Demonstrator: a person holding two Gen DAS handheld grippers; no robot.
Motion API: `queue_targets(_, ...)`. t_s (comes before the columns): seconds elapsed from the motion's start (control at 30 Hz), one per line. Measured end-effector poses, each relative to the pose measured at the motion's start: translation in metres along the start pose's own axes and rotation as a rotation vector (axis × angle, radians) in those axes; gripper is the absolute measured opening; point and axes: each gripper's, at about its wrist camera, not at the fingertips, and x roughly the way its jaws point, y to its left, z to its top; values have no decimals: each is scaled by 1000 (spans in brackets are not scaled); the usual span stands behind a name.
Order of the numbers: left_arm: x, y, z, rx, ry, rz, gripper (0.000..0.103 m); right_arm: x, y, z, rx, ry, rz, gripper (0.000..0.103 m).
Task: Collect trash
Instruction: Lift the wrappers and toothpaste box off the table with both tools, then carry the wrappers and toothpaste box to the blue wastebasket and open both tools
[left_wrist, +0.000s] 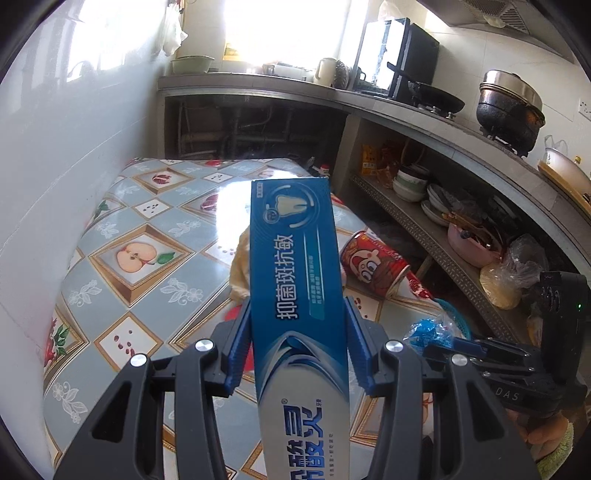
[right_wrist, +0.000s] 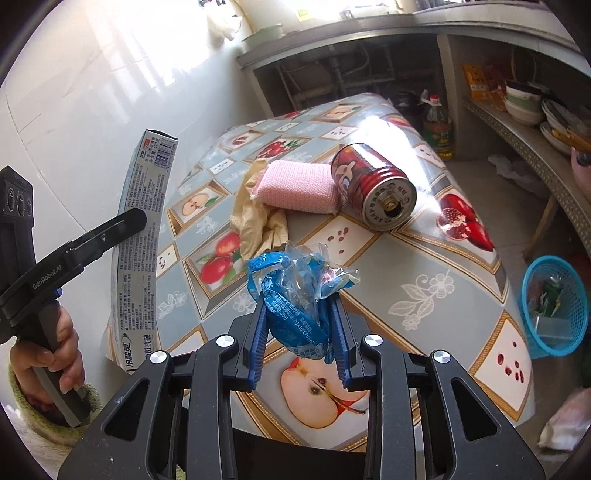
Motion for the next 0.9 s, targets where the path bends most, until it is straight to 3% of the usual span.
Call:
queue_targets(0.3,12,-60,28,86,-1,-159,46,-45,-43,-6,101,-90,-49,29)
queue_targets(0.53,37,-129,47,159,33,-308,46,-82,-88,-14,197,-157,-135,29)
queue_targets(0.9,105,-232,58,219,201,-481,46,-115,-164,-41,390,-228,-252,29)
